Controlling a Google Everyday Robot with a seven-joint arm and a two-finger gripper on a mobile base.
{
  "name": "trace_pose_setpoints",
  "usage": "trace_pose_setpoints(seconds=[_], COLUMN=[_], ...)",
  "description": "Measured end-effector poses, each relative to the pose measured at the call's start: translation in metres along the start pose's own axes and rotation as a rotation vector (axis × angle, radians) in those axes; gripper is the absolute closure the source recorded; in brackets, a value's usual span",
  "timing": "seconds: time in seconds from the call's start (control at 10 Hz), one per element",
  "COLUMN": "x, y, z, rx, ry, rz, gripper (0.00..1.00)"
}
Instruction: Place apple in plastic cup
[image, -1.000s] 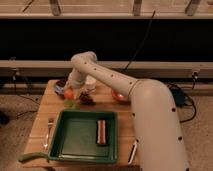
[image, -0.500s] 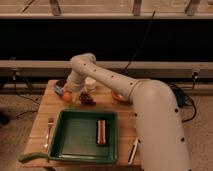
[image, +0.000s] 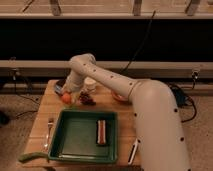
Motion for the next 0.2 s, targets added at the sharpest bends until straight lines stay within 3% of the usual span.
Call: trace_pose_setpoints(seconds=[0.2], x=[0.0004], y=[0.0002], z=[-0.0004], rx=[0.001], ry=[0.0], rz=[0.001], gripper=[0.2])
